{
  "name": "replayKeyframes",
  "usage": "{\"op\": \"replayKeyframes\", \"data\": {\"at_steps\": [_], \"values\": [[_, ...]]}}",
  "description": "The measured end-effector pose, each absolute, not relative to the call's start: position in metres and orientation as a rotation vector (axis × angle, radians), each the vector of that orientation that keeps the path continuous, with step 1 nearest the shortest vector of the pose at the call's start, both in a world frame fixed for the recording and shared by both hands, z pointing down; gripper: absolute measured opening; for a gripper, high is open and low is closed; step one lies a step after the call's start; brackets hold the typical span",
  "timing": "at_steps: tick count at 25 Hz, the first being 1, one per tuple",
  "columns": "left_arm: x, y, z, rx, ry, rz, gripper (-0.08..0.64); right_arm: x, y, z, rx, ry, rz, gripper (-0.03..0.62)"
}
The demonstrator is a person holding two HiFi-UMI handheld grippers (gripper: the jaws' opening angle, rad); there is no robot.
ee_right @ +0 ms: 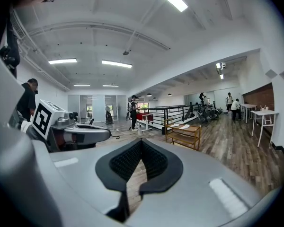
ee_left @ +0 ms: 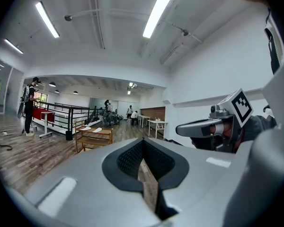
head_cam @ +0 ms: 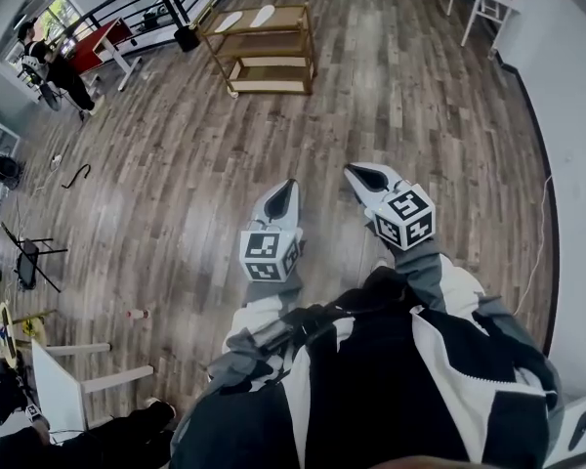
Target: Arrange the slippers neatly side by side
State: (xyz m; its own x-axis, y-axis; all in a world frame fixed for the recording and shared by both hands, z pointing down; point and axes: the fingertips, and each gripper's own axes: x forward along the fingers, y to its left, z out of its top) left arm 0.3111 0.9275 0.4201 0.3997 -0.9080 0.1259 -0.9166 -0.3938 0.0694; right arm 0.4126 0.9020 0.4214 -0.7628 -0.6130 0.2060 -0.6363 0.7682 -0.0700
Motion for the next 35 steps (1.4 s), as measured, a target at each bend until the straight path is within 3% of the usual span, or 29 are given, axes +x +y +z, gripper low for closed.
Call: {"op": "replayKeyframes", "data": {"at_steps": [22,35], "values": [[0.315,0.694,0.411,2.396,-1.852,0.094,0.008,0.402,0.655,0.415,0.727,-2.874,0.157,0.005],[0.321,0.624,0.433,2.366,-1.823,0.077,0.008,0.398,0.585,0.428,0.688,-2.852,0.171,0.005]]}}
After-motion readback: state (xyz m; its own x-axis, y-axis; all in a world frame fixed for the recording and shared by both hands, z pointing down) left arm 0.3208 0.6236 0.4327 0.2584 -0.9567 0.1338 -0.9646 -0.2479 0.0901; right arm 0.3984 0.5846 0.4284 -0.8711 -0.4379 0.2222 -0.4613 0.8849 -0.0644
